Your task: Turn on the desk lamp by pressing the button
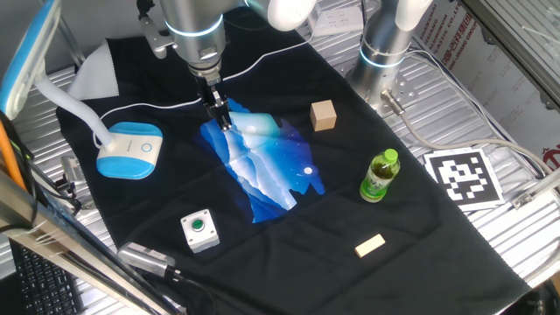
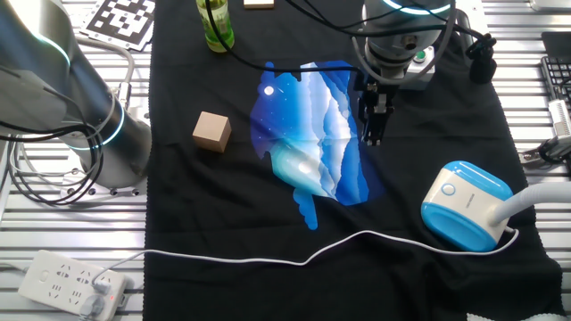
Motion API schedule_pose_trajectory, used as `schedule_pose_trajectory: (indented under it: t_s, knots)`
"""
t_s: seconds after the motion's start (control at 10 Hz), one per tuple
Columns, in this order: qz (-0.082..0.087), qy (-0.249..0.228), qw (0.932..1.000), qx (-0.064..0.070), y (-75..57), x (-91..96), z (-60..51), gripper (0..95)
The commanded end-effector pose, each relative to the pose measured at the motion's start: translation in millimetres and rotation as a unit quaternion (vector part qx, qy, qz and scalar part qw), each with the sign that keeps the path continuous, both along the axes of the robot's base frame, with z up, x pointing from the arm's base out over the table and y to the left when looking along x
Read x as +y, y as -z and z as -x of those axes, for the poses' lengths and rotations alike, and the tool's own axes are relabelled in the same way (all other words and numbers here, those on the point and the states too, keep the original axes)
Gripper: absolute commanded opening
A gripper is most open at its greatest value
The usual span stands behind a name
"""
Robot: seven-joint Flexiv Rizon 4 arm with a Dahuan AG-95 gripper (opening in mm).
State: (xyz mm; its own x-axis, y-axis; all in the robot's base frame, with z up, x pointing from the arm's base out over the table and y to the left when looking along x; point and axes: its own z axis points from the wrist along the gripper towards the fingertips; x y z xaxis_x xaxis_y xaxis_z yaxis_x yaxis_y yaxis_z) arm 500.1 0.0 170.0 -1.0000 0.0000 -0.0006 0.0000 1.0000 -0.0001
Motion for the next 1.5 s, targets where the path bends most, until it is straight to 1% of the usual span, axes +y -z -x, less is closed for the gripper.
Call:
schedule_pose_trajectory:
  t_s: [0.1, 0.2, 0.5, 1.5]
  knots:
    - [0.034, -0.059, 0.9971, -0.035, 0.0, 0.0, 0.1, 0.0]
    - [0.024, -0.055, 0.9976, -0.033, -1.3, 0.4, 0.6, 0.0]
    - [0.027, -0.055, 0.9975, -0.033, -2.3, 0.7, 1.0, 0.0]
    - [0.025, -0.053, 0.9977, -0.034, -3.1, 0.7, 1.3, 0.0]
